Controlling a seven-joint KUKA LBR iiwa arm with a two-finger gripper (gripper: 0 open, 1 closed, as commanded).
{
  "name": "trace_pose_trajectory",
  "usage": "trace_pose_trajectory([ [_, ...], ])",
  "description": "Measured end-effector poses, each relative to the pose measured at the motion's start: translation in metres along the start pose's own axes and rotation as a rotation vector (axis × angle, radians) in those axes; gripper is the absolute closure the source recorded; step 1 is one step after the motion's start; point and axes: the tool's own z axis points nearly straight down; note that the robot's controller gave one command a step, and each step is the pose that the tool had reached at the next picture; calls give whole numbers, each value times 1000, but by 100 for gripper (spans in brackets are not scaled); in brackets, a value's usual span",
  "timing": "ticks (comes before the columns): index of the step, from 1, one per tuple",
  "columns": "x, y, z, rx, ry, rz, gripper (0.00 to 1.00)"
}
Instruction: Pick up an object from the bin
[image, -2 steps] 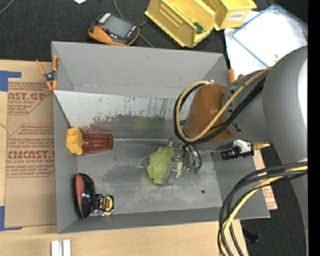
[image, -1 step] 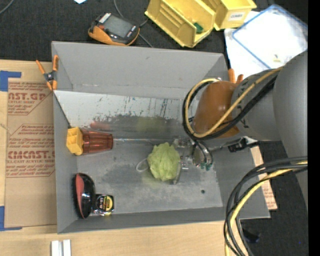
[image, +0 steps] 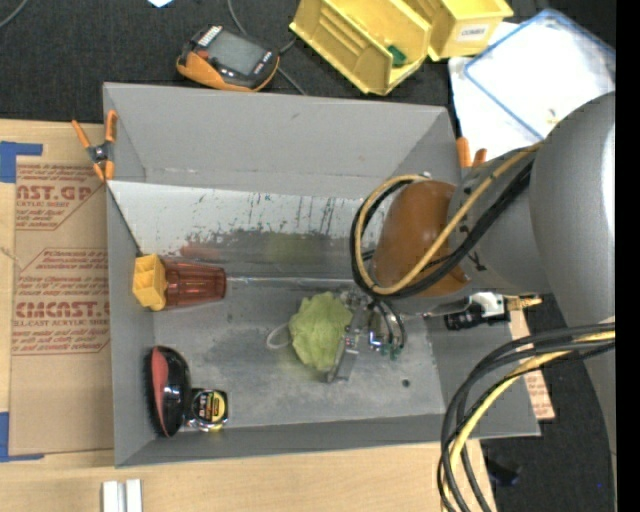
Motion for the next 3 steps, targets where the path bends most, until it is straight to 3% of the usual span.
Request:
trace_pose_trajectory([
  [1,-21,-12,-143,6,2,-131,0],
  [2,6,10,-32,7,21,208,0],
  [3,-50,11,-100,2,-22,-33,0],
])
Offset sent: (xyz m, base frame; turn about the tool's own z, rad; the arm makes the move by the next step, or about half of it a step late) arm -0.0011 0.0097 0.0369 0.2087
